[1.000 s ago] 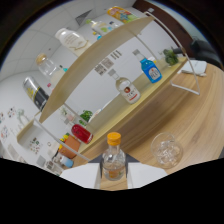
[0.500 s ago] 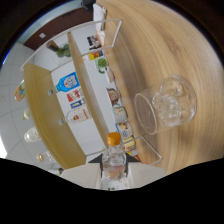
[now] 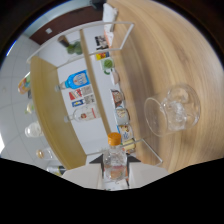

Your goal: Make me a cup of Mount Fuji.

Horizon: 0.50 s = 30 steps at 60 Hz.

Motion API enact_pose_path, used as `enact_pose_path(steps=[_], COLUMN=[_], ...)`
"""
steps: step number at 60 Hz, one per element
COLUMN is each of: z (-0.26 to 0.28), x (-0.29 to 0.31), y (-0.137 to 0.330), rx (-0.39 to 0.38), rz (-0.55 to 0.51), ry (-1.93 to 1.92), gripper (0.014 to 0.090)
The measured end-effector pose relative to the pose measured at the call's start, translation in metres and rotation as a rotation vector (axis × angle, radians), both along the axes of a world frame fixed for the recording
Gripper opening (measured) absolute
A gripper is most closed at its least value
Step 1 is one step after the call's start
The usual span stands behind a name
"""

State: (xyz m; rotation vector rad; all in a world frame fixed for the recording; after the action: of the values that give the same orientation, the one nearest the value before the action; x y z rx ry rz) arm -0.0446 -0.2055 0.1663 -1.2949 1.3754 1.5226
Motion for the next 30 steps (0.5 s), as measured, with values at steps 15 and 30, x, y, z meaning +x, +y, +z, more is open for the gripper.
enact_pose_path(steps=[15,30], z=[0.043,-0.031], x=[-0.049,-0.121], y=[-0.014,-0.010], rx=[0.101,0.091], rz=[0.114,0.264], ry=[-0.984,-1.506], gripper=[0.0352,0.0350])
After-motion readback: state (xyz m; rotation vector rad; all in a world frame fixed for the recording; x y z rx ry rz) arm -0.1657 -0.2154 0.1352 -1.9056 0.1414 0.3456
